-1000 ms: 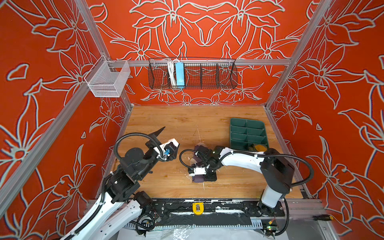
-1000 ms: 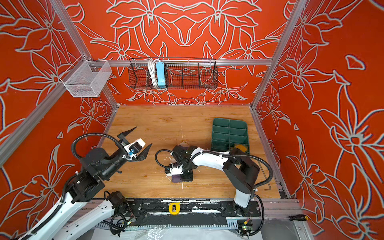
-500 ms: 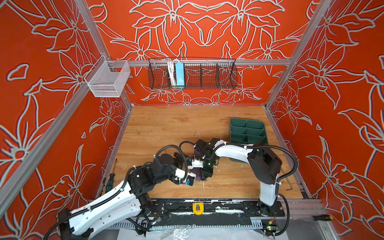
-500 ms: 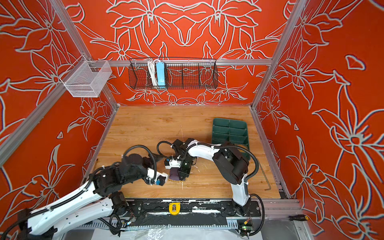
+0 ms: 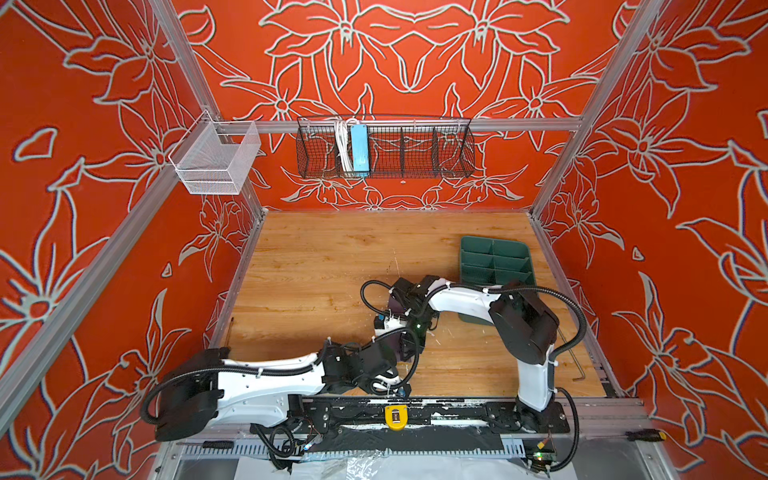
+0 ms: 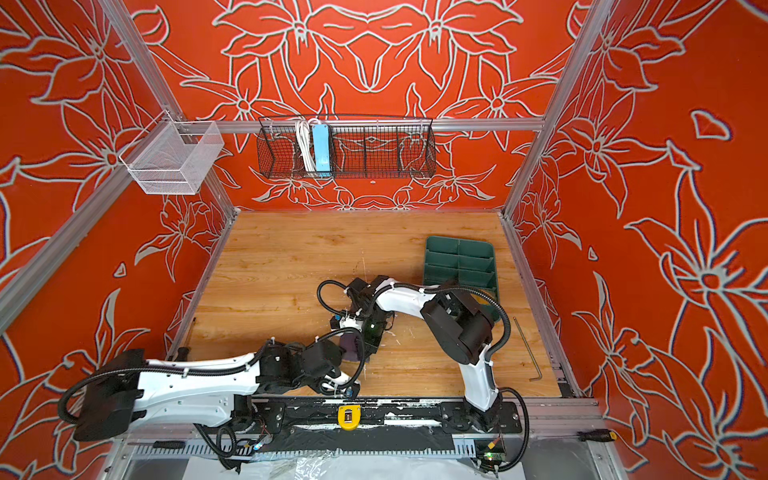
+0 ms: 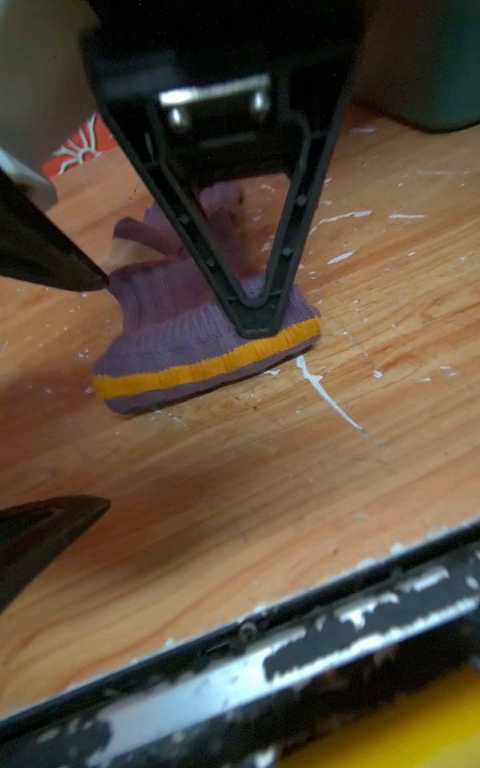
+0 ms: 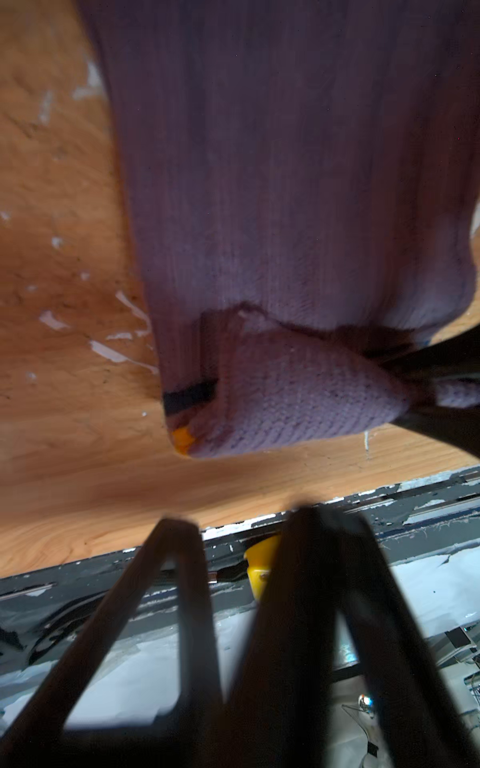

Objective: Roll the socks

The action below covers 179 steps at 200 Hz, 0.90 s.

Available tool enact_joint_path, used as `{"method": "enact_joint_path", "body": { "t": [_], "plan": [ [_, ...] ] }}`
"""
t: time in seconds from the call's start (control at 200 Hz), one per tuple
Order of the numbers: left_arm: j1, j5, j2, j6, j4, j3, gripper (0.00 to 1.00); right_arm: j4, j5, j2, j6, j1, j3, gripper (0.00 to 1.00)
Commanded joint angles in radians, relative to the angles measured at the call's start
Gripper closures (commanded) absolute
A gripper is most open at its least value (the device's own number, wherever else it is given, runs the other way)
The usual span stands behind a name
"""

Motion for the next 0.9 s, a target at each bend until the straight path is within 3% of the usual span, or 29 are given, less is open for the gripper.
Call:
{"method": "enact_joint_path", "body": {
  "t": [0.0,0.15,0.31,0.51,0.661,0.706,0.796,0.891],
  "plan": [
    [-0.003,-0.092,0.085,-0.142,0.078,0.011,0.24,-0.006,-0.035,0.019,-0.014,-0.003,0.006,1.00],
    [0.002,-0.187,0.195,-0.266,0.121,0.022,0.26,0.003,-0.047,0.015,-0.014,-0.004,-0.011,1.00],
    [0.001,-0.205,0.260,-0.318,0.098,0.067,0.34,0.009,-0.061,0.016,-0.016,-0.004,-0.010,1.00],
    [0.001,-0.168,0.258,-0.347,0.095,0.079,0.65,0.015,-0.058,0.011,-0.018,-0.006,-0.005,1.00],
    [0.001,-0.125,0.240,-0.303,0.052,0.083,0.94,0.043,-0.036,-0.004,0.019,-0.019,-0.008,1.00],
    [0.001,-0.093,0.236,-0.287,0.019,0.090,1.00,0.059,-0.005,-0.015,0.038,-0.020,-0.013,1.00],
    [0.001,-0.037,0.231,-0.271,-0.046,0.107,1.00,0.079,0.065,-0.039,0.068,-0.024,-0.023,1.00],
    [0.007,-0.002,0.233,-0.270,-0.070,0.111,1.00,0.073,0.137,-0.075,0.092,-0.025,-0.036,0.79]
  ]
}}
